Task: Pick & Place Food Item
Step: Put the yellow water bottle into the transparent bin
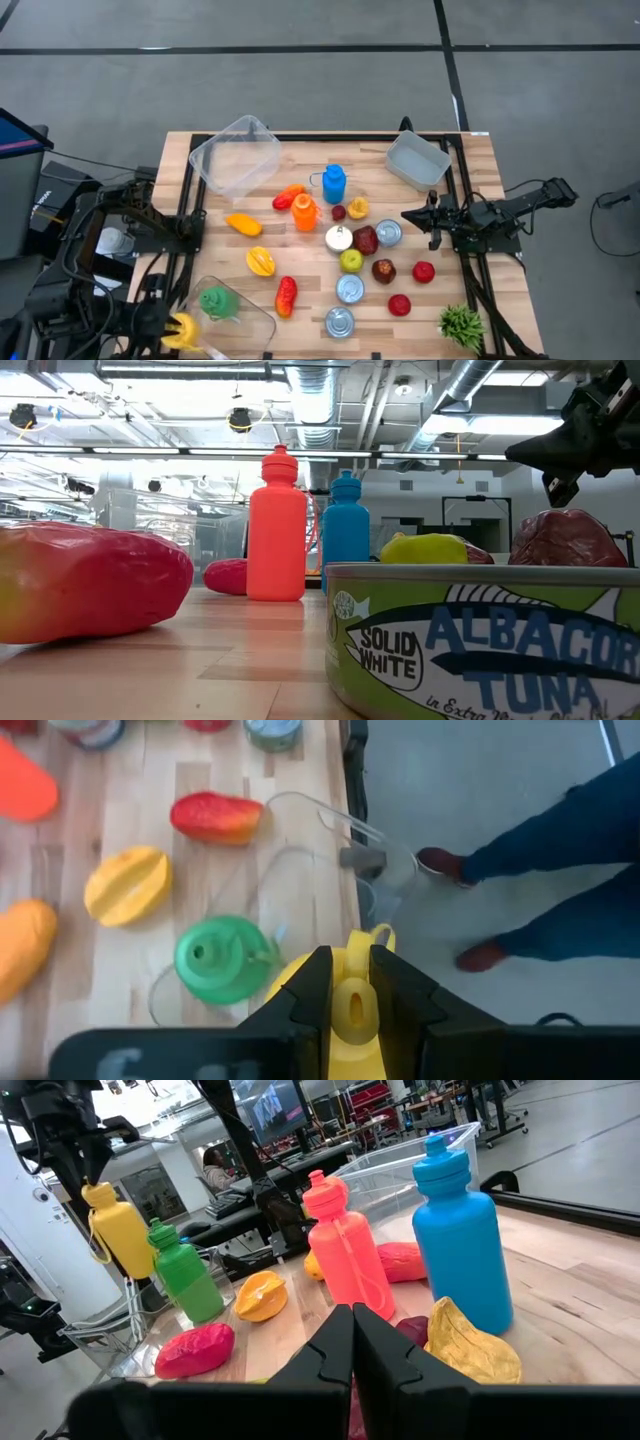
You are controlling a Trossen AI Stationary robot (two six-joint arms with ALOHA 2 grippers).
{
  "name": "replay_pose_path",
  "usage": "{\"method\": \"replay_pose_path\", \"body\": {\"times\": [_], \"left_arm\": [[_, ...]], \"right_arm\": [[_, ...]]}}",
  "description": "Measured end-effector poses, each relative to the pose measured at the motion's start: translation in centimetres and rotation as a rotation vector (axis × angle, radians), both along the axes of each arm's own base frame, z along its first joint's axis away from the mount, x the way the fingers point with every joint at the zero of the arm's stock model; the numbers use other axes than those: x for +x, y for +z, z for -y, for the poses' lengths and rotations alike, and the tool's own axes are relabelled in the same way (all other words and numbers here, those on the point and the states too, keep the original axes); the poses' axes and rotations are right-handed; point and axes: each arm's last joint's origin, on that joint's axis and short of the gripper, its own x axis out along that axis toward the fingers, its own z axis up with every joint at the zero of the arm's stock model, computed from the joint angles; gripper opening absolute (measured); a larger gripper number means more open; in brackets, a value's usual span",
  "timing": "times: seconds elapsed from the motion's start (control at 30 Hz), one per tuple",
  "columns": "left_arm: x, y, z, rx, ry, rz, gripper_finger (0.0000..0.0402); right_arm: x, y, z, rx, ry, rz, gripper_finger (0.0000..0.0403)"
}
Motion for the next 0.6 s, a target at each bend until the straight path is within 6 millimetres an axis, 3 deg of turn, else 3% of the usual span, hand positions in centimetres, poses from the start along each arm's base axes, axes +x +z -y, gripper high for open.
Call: {"method": "replay_pose_path", "body": {"times": [0.37, 0.6], "left_arm": [[2.9, 0.4, -1.1, 0.142, -0.111, 0.048, 0.0037], [5.3, 2.2, -3.5, 0.042, -0.066, 0.056, 0.0037]], "right_arm": [[0.0, 0.0, 0.0, 0.000, 0.000, 0.000, 0.0000], [0.0, 0.0, 0.0, 0.000, 0.000, 0.000, 0.0000]]}}
